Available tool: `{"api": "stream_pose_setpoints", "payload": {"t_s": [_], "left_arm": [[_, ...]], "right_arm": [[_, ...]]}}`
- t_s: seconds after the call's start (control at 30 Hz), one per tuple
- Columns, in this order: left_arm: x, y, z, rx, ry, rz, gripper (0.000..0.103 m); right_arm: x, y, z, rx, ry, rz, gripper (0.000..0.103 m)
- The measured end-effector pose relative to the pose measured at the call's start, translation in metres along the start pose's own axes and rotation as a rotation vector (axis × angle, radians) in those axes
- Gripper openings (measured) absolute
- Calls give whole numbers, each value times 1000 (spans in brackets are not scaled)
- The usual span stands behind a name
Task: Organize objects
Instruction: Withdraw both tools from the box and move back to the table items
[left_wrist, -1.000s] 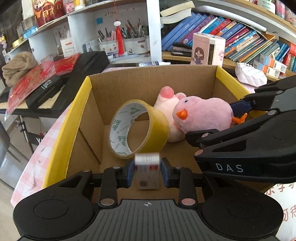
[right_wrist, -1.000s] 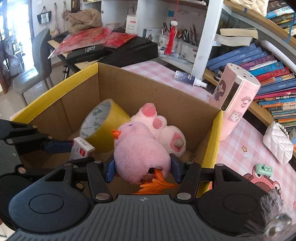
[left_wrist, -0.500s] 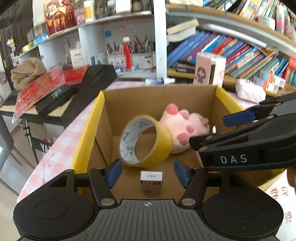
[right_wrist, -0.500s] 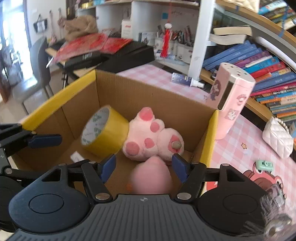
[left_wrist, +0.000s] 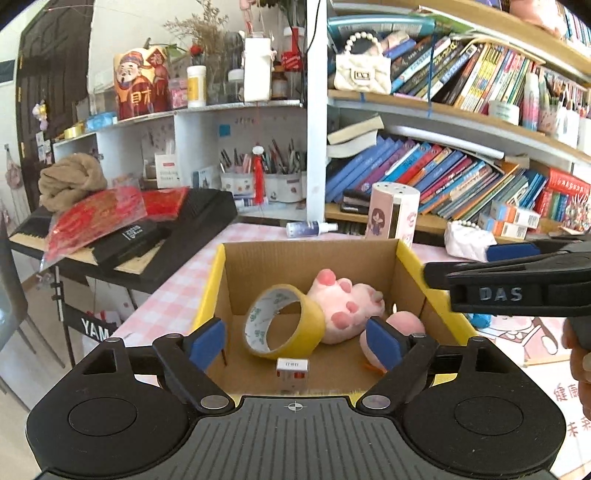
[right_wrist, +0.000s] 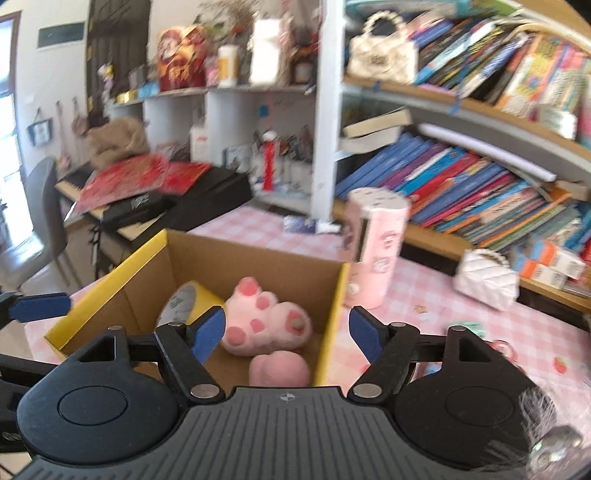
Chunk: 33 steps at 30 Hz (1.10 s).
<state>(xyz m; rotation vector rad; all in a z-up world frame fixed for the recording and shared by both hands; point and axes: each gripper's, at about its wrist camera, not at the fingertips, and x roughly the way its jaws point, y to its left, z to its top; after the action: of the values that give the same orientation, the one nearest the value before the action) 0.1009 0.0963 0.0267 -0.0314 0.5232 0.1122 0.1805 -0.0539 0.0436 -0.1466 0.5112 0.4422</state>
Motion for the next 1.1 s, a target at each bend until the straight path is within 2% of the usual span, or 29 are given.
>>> {"api": "stream_pose_setpoints", "payload": {"t_s": [0.2,0.4,0.77,1.1], "left_arm": [[-22,5,-17,-22,5,-4,86],[-46,8,-40,-23,41,-13,87],[-87,12,-79,13,101,-9,87],[-107,8,-103,32,155,-26,88]], "right_arm": [[-33,-4,-20,63,-21,-84,76],[-62,8,-52,59,15,-128,76],[-103,40,-109,63,108,-150,77],[-127,52,-139,96,164,-171,81]]}}
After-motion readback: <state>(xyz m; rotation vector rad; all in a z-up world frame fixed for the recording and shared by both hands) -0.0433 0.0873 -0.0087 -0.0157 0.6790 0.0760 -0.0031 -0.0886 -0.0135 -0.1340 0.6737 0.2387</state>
